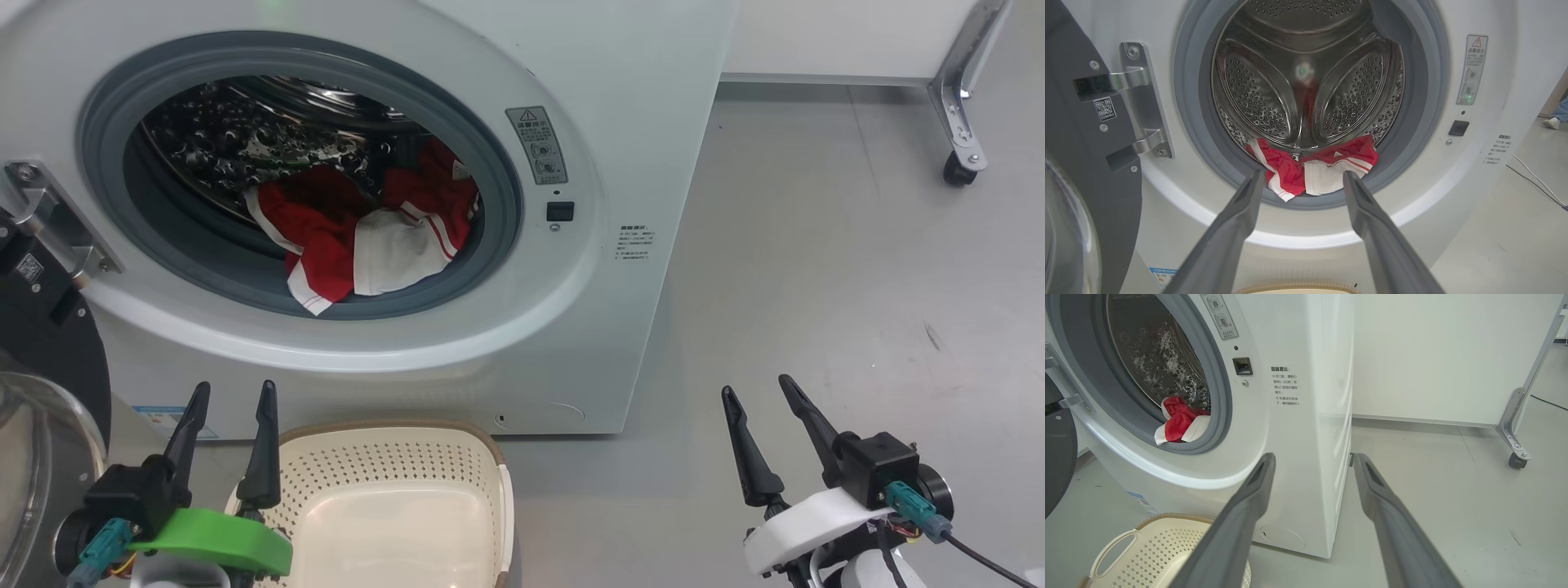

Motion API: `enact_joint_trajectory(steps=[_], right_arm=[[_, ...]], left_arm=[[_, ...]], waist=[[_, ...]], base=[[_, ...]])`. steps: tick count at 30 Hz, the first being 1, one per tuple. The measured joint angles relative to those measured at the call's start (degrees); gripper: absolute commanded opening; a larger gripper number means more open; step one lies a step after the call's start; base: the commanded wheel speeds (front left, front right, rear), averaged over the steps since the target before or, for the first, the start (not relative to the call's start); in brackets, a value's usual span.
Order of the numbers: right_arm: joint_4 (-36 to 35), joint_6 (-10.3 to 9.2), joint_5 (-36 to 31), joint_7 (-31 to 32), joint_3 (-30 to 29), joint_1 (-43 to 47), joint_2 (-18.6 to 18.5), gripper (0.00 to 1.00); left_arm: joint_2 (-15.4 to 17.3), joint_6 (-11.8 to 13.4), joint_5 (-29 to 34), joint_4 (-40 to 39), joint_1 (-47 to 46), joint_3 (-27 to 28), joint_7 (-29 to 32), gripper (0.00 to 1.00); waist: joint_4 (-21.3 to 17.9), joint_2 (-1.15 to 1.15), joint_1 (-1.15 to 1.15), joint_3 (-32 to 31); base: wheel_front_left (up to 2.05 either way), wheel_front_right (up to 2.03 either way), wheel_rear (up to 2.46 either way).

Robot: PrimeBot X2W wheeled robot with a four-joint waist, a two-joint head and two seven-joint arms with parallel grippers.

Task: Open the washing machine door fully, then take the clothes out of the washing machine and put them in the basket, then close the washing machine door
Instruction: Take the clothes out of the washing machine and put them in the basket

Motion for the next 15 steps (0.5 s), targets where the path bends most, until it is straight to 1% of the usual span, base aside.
enact_joint_trajectory(steps=[9,15], right_arm=[[-1.43,-0.01,0.19,0.0,0.79,-0.62,-0.01,1.0],[-2.68,-0.23,0.65,0.0,1.98,-1.4,0.0,1.0]], left_arm=[[1.41,0.14,0.02,-1.44,-0.12,0.85,0.29,1.0],[3.75,2.04,3.04,-2.18,-1.41,1.38,2.08,1.0]], waist=[[-1.74,0.0,0.0,2.46],[-3.47,0.0,0.0,5.37]], base=[[0.0,0.0,0.0],[0.0,0.0,0.0]])
